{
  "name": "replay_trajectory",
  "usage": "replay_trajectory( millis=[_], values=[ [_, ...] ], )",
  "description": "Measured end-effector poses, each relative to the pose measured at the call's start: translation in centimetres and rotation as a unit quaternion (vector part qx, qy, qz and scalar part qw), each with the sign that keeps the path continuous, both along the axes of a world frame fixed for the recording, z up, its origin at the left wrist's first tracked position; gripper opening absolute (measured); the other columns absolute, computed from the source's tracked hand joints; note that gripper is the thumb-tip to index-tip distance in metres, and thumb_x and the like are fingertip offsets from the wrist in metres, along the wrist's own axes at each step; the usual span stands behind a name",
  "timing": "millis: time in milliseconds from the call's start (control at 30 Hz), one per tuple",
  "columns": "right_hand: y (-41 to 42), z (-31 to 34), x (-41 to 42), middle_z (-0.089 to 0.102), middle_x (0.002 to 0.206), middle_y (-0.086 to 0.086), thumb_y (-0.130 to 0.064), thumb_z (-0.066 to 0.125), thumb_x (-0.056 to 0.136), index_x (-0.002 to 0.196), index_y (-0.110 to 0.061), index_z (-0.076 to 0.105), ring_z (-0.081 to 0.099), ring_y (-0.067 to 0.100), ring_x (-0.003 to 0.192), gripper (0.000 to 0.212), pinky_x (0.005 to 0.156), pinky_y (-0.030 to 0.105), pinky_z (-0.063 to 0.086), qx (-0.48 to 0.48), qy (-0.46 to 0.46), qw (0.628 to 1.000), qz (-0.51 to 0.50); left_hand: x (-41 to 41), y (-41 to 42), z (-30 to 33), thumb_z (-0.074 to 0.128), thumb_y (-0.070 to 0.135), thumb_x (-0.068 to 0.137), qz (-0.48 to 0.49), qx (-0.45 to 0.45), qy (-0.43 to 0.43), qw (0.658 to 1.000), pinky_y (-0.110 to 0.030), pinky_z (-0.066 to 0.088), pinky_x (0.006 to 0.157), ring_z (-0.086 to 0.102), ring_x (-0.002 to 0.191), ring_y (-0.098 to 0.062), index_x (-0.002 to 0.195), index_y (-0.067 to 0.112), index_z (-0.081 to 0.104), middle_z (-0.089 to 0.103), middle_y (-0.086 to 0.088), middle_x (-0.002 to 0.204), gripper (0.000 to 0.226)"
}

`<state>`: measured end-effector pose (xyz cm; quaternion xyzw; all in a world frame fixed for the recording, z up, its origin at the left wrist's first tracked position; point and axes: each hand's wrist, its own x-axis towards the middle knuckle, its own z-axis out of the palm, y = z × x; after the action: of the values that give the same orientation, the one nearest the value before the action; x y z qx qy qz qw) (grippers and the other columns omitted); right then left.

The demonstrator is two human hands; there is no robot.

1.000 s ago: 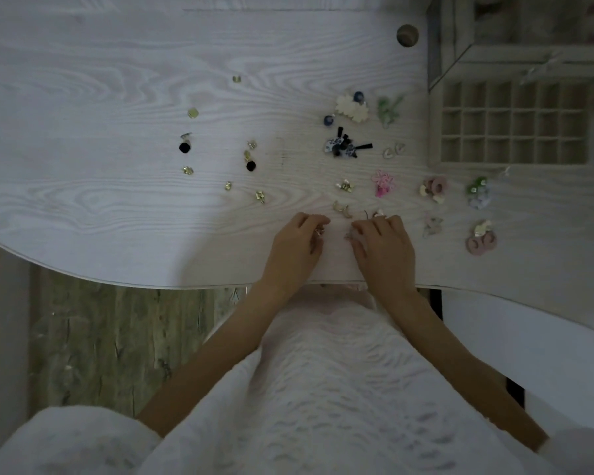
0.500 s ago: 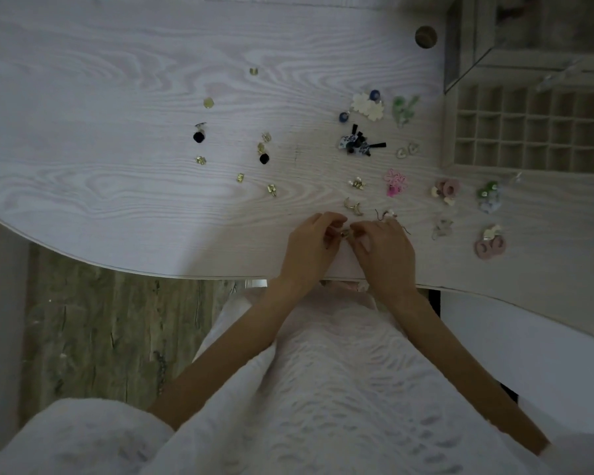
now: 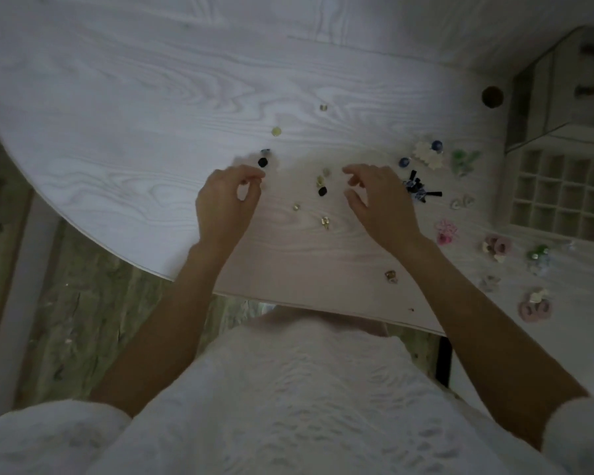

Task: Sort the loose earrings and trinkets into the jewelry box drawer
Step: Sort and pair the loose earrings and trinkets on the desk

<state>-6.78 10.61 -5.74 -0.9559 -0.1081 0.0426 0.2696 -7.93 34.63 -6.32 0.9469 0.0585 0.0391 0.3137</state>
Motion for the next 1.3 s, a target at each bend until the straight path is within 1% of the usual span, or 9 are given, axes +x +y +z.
replay_trajectory(
  millis=[133, 267, 367, 500, 667, 933, 1033, 1167, 1300],
  values=[
    [2.8, -1.5, 6.9, 0.055, 0.115, 0.017, -0.001, 0.05, 0.084, 0.118, -0.004, 0.056, 0.047, 0.034, 0.108, 0.034, 0.09, 0.033, 0.038, -0.017, -0.008, 1.0, -0.012, 3.6, 0.5, -0.9, 0.062, 0.03, 0.084, 0.033, -0.052, 0.082, 0.995, -0.027, 0.043, 0.077, 0.06, 0.091, -0.015, 0.109, 0.018, 0.063, 0.064, -0.002, 0.104, 0.027],
    [4.7, -2.7, 11.3, 0.052, 0.119, 0.016, 0.0, 0.046, 0.087, 0.12, -0.006, 0.057, 0.044, 0.031, 0.11, 0.036, 0.087, 0.027, 0.034, -0.015, 0.006, 0.999, -0.034, 5.9, -0.4, -2.0, 0.064, 0.034, 0.082, 0.025, -0.06, 0.12, 0.991, -0.024, 0.039, 0.08, 0.057, 0.096, -0.018, 0.117, 0.017, 0.057, 0.059, -0.003, 0.111, 0.04],
    [5.6, -3.3, 12.5, 0.057, 0.111, 0.015, -0.004, 0.049, 0.088, 0.111, -0.006, 0.063, 0.048, 0.031, 0.105, 0.027, 0.084, 0.025, 0.034, -0.02, 0.022, 0.999, -0.018, 7.6, -0.6, -2.5, 0.067, 0.031, 0.078, 0.001, -0.051, 0.124, 0.991, -0.03, 0.043, 0.082, 0.057, 0.096, -0.021, 0.117, 0.017, 0.057, 0.056, -0.005, 0.112, 0.043],
    [5.9, -3.1, 11.8, 0.064, 0.093, 0.018, -0.003, 0.054, 0.085, 0.09, -0.001, 0.069, 0.058, 0.032, 0.088, 0.015, 0.077, 0.037, 0.045, -0.022, -0.012, 1.0, 0.016, 8.9, -1.0, -2.4, 0.067, 0.022, 0.077, -0.042, -0.035, 0.109, 0.993, -0.031, 0.045, 0.077, 0.059, 0.087, -0.022, 0.104, 0.015, 0.061, 0.057, -0.007, 0.106, 0.028],
    [4.7, -2.9, 9.6, 0.061, 0.09, 0.017, -0.003, 0.052, 0.088, 0.092, -0.001, 0.065, 0.056, 0.03, 0.08, 0.014, 0.068, 0.034, 0.042, -0.035, 0.0, 0.999, 0.01, 8.9, -1.1, -2.3, 0.066, 0.012, 0.079, -0.069, -0.047, 0.107, 0.991, -0.022, 0.041, 0.074, 0.061, 0.084, -0.02, 0.093, 0.011, 0.065, 0.061, -0.008, 0.097, 0.014],
    [2.6, -3.4, 5.8, 0.059, 0.089, 0.016, -0.002, 0.054, 0.085, 0.092, -0.002, 0.061, 0.054, 0.025, 0.076, 0.011, 0.063, 0.027, 0.037, -0.026, 0.023, 0.998, -0.043, 8.5, -1.7, -2.0, 0.065, 0.022, 0.082, -0.097, 0.001, 0.078, 0.992, -0.027, 0.044, 0.073, 0.055, 0.091, -0.018, 0.104, 0.015, 0.062, 0.061, -0.003, 0.1, 0.023],
    [2.0, -3.6, 4.4, 0.06, 0.089, 0.014, -0.003, 0.057, 0.084, 0.09, -0.003, 0.062, 0.052, 0.019, 0.074, 0.009, 0.065, 0.026, 0.04, -0.002, 0.027, 0.997, -0.078, 8.3, -2.9, -1.2, 0.063, 0.022, 0.085, -0.189, 0.035, 0.019, 0.981, -0.03, 0.045, 0.072, 0.053, 0.095, -0.02, 0.106, 0.017, 0.063, 0.062, -0.002, 0.101, 0.022],
    [1.8, -3.9, 2.6, 0.061, 0.084, 0.013, -0.004, 0.06, 0.081, 0.086, -0.004, 0.063, 0.047, 0.012, 0.072, 0.006, 0.065, 0.022, 0.037, 0.034, 0.022, 0.989, -0.141, 7.2, -5.8, -1.0, 0.055, 0.017, 0.09, -0.317, 0.047, 0.069, 0.945, -0.022, 0.033, 0.079, 0.053, 0.101, -0.024, 0.116, 0.013, 0.061, 0.06, -0.007, 0.111, 0.027],
    [1.9, -3.8, 1.7, 0.061, 0.085, 0.013, -0.003, 0.06, 0.082, 0.087, -0.004, 0.062, 0.047, 0.012, 0.073, 0.006, 0.066, 0.023, 0.037, 0.044, 0.026, 0.986, -0.158, 6.7, -6.7, -1.7, 0.057, 0.011, 0.088, -0.285, 0.022, 0.096, 0.953, -0.036, 0.047, 0.079, 0.059, 0.091, -0.03, 0.107, 0.01, 0.066, 0.06, -0.013, 0.105, 0.021]
  ],
)
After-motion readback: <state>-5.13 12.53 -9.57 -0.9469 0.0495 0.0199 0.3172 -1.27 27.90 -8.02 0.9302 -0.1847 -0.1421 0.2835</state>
